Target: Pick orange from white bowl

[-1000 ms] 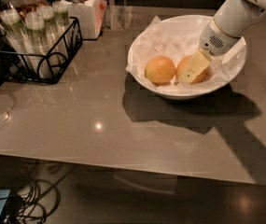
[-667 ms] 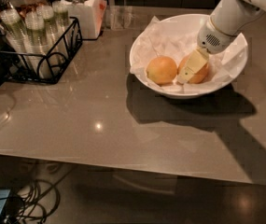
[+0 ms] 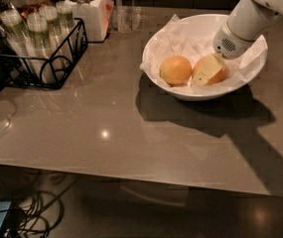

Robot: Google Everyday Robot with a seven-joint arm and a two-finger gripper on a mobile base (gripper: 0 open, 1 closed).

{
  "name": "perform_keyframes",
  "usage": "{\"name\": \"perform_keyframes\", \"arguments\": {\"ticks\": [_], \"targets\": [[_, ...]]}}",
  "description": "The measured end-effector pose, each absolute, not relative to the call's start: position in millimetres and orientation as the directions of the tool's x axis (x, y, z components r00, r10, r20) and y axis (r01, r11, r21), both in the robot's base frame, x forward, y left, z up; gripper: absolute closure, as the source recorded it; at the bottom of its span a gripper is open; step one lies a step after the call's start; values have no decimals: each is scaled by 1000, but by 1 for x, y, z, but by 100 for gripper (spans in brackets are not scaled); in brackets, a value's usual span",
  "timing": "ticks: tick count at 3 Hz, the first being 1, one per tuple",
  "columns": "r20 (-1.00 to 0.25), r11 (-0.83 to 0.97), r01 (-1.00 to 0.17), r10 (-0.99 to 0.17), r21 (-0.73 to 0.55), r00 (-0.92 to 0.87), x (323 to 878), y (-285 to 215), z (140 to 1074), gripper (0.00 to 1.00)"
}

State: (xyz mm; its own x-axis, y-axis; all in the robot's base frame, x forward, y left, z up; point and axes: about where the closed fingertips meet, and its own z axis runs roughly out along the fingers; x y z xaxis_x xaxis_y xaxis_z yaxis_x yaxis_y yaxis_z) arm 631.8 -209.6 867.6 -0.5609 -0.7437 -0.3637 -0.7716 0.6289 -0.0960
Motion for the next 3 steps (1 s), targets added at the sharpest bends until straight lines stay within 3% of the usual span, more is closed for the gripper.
{"name": "perform_keyframes", "arguments": {"ticks": [1, 3], "targets": [[-357, 648, -756, -732, -98, -581, 629, -215, 864, 30], [-367, 675, -726, -713, -130, -597, 625, -220, 866, 77]]}}
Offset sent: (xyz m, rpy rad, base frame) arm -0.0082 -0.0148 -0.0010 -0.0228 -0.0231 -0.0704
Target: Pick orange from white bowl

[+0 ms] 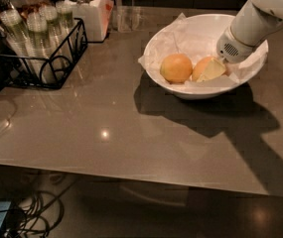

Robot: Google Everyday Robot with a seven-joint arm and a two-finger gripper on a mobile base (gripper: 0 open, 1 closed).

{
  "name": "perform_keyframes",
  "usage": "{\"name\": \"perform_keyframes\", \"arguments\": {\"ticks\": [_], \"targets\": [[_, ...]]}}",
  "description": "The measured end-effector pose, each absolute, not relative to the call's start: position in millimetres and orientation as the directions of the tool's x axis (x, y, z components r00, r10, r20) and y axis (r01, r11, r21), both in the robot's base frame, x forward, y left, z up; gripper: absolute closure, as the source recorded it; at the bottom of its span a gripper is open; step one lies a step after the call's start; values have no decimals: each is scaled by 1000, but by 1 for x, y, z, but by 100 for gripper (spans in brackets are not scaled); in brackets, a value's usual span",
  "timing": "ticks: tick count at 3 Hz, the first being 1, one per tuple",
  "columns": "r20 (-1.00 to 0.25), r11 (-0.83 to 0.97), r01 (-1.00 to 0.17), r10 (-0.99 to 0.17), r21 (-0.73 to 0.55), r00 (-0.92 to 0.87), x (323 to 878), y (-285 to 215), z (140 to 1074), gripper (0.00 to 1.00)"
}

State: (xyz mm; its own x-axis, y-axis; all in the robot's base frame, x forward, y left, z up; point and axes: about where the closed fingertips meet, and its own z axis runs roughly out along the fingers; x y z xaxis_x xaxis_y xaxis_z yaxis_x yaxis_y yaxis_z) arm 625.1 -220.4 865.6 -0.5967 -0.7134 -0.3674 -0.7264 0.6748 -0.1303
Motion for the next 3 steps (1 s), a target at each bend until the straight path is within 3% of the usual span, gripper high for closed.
{"name": "perform_keyframes", "arguments": {"ticks": [1, 3], "targets": [[-429, 663, -734, -711, -146, -557, 626, -218, 878, 98], [-671, 507, -846, -688, -169, -278, 622, -189, 948, 100]]}}
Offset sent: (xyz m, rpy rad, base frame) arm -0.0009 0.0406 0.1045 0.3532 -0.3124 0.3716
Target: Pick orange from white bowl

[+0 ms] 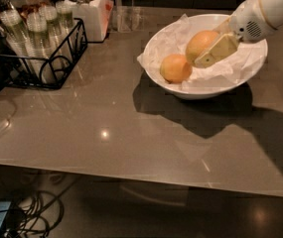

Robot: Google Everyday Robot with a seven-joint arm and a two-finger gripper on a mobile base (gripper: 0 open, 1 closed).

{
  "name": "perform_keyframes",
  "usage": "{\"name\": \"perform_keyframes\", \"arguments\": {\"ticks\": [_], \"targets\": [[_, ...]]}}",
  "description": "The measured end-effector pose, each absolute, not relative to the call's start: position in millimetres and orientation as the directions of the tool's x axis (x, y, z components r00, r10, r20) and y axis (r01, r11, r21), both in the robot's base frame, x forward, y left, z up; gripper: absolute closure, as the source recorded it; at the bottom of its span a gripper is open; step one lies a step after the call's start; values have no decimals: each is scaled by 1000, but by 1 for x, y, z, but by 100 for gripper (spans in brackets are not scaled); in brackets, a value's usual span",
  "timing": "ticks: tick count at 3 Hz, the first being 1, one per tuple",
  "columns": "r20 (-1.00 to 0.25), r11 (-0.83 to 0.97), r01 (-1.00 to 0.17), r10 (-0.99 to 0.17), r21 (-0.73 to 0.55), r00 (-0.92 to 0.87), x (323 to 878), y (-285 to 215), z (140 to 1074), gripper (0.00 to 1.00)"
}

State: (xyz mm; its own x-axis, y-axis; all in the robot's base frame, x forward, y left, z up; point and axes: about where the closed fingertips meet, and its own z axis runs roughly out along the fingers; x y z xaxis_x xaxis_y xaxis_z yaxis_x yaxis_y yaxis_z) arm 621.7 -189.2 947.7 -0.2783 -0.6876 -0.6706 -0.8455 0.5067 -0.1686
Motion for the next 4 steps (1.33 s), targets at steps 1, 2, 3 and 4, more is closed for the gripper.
{"name": "perform_keyframes", "arguments": {"ticks": [1, 2, 3, 4], "targets": [[-747, 456, -873, -639, -176, -184, 606, -188, 974, 100], [-788, 459, -870, -596, -179, -152, 573, -194, 996, 100], [-799, 485, -857, -578, -175, -164, 539, -197, 1006, 100], [-798, 489, -855, -579, -172, -170, 535, -199, 1004, 100]]}}
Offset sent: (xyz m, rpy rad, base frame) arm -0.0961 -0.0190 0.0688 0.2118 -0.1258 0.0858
